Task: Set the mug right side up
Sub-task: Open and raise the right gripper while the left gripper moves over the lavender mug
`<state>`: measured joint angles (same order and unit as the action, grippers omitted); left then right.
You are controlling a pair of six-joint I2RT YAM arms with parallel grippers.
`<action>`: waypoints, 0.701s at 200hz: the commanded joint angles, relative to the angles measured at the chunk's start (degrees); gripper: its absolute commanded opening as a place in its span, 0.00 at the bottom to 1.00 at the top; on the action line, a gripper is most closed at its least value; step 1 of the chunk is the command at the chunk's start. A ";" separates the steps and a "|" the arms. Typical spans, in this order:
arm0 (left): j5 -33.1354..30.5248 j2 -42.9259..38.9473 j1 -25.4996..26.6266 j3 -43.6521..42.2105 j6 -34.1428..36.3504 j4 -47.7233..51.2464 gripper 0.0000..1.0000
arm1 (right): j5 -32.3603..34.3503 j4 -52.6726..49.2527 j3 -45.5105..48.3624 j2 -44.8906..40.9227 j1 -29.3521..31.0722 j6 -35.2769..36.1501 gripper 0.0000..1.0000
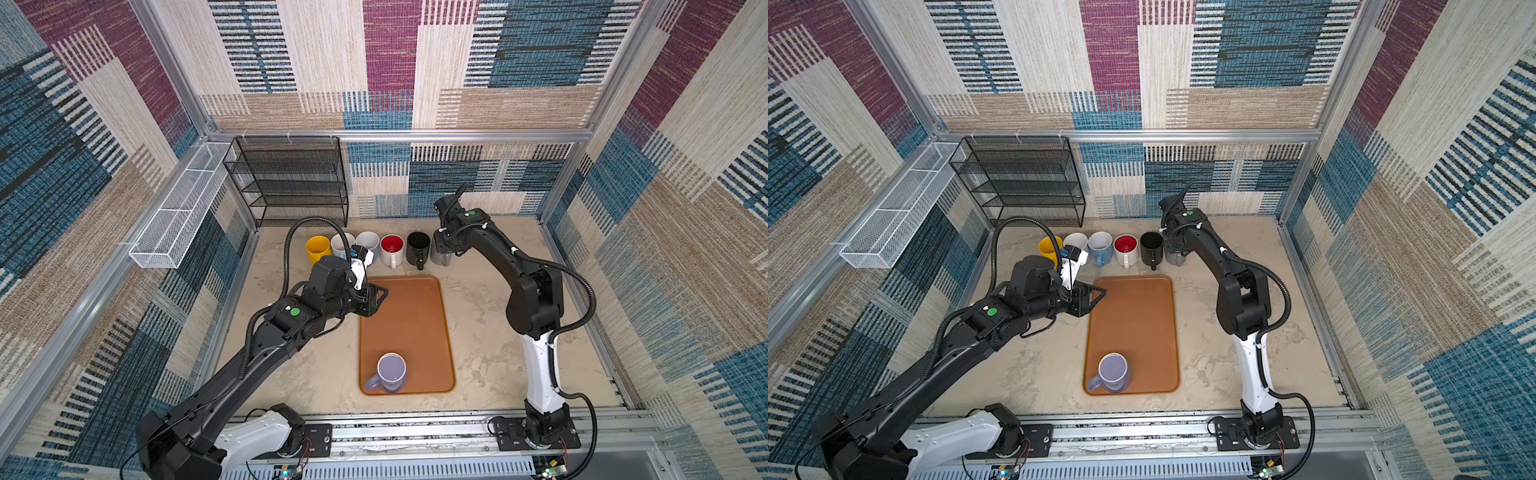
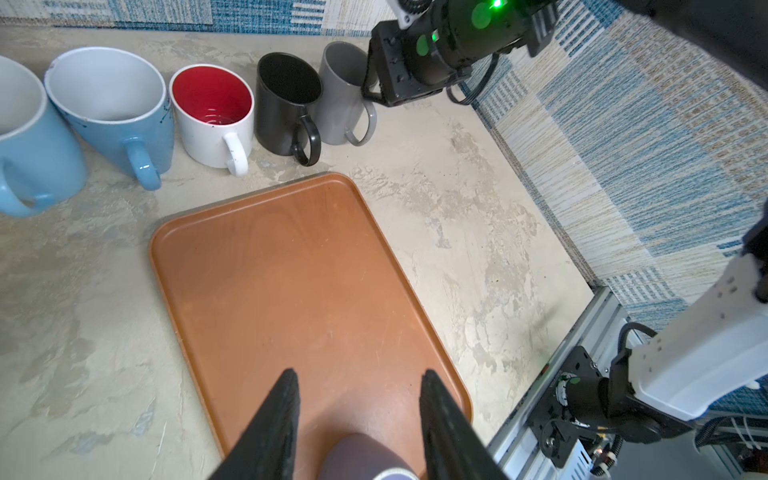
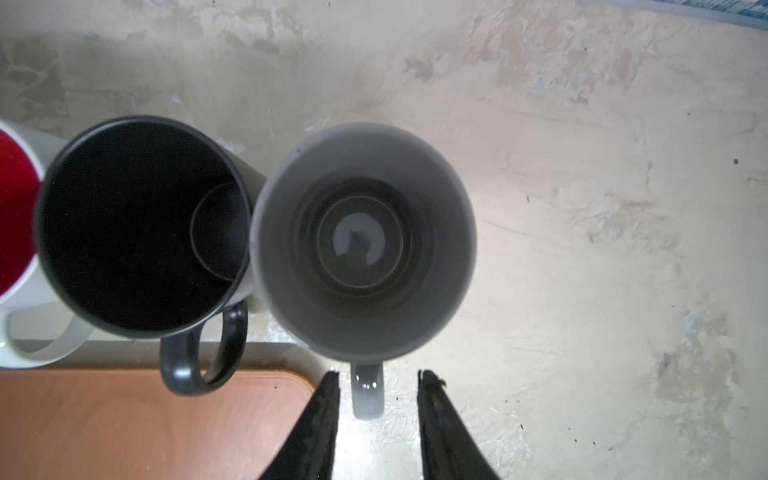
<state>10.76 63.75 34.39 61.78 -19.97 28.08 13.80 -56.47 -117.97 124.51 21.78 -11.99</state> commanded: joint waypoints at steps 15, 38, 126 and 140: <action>-2.38 -1.05 0.12 1.37 -3.40 11.82 0.44 | -1.71 4.25 5.24 -5.59 0.04 0.40 0.36; -3.19 -2.58 0.24 0.77 -5.62 16.90 0.42 | -3.88 8.26 10.69 -10.49 0.05 0.48 0.36; -1.76 -6.45 2.08 -5.10 -9.98 24.40 0.39 | -10.47 23.95 35.06 -32.41 0.07 -3.54 0.35; -1.37 -6.33 2.90 -5.95 -10.54 24.69 0.39 | -12.10 26.92 39.72 -36.10 0.02 -4.54 0.35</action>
<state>8.05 57.34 36.40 56.86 -28.58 50.61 4.89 -37.10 -83.57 92.97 21.78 -13.96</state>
